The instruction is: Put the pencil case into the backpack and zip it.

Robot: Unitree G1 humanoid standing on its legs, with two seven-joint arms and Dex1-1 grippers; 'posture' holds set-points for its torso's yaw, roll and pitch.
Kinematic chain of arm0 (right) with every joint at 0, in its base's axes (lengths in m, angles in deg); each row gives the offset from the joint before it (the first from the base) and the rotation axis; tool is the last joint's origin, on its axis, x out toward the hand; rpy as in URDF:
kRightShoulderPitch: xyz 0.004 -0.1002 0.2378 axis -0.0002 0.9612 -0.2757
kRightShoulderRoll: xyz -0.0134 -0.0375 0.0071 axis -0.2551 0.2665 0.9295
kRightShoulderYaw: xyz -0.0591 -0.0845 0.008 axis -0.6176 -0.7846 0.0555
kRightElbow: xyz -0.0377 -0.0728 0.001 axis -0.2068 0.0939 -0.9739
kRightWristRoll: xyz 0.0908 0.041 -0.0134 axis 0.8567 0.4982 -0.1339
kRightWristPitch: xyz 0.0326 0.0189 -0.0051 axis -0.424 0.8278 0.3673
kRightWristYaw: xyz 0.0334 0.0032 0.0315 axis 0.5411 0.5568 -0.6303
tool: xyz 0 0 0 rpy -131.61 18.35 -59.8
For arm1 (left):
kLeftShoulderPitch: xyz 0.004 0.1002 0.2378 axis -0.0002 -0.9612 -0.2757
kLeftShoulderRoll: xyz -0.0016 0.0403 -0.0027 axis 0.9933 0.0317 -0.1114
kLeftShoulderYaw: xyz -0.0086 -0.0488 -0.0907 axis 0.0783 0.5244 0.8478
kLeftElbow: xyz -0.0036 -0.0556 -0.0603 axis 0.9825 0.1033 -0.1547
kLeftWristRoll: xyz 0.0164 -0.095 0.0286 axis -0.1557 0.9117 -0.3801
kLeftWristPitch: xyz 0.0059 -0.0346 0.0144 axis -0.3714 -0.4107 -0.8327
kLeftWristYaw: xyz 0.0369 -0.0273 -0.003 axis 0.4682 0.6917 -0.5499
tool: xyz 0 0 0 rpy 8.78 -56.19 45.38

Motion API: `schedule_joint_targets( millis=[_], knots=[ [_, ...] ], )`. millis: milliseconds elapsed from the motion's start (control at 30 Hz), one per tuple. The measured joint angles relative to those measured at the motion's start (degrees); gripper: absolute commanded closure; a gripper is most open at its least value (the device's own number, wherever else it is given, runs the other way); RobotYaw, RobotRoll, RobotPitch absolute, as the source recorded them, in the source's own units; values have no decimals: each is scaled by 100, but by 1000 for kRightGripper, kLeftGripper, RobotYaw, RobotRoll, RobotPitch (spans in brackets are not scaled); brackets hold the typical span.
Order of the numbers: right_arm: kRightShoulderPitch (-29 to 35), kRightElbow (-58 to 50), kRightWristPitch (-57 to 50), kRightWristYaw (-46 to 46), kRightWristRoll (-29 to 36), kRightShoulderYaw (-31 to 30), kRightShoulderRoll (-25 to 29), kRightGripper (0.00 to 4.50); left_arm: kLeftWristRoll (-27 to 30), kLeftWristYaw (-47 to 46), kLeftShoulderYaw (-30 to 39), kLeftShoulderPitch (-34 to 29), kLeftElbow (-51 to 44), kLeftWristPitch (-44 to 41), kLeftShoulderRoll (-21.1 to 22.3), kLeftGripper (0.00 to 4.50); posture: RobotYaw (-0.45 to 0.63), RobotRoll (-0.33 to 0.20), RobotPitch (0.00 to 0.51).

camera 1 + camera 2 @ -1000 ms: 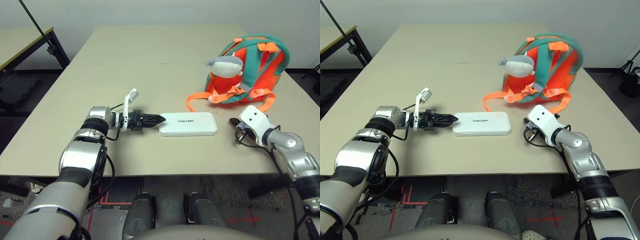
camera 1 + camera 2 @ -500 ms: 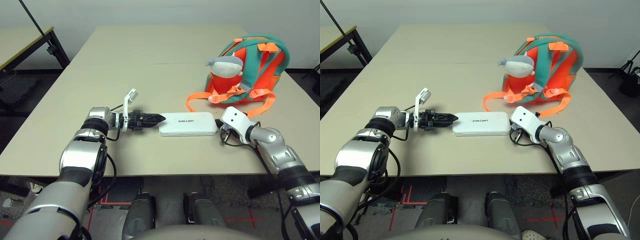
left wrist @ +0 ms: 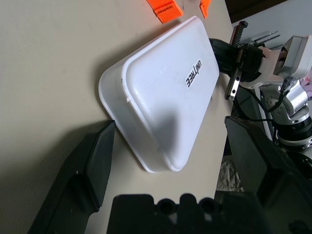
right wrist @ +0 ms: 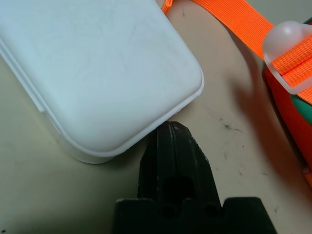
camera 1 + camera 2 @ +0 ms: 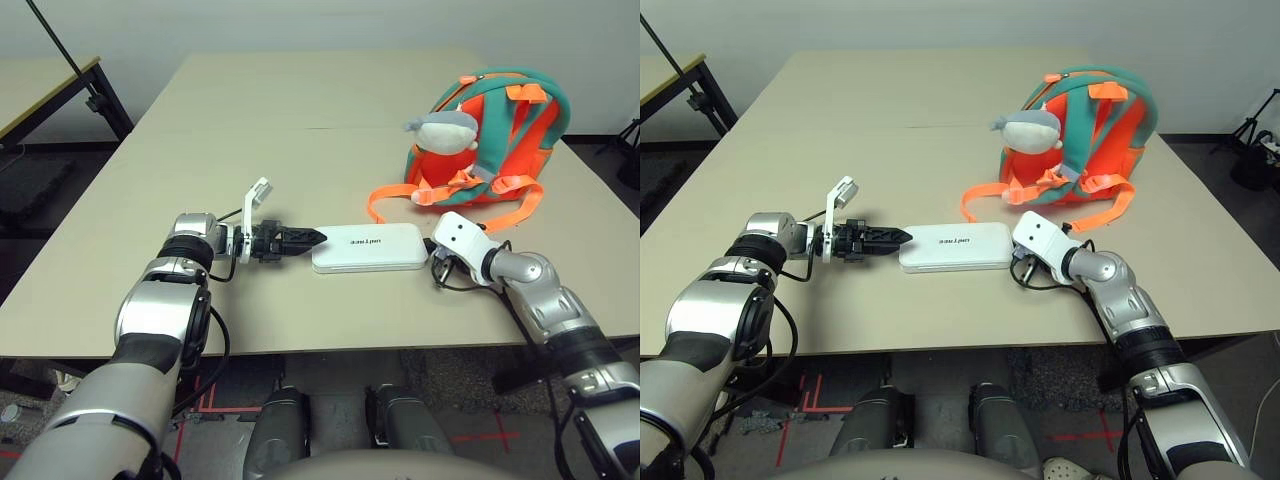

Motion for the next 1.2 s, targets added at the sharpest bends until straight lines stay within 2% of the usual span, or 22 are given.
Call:
schedule_joint_targets(
  millis=[1200],
  knots=[
    [-235,112,-143,77,-724,-67,-735,4463,-317,-15,96,-8,10,-159,317,0,42,0,31]
  ],
)
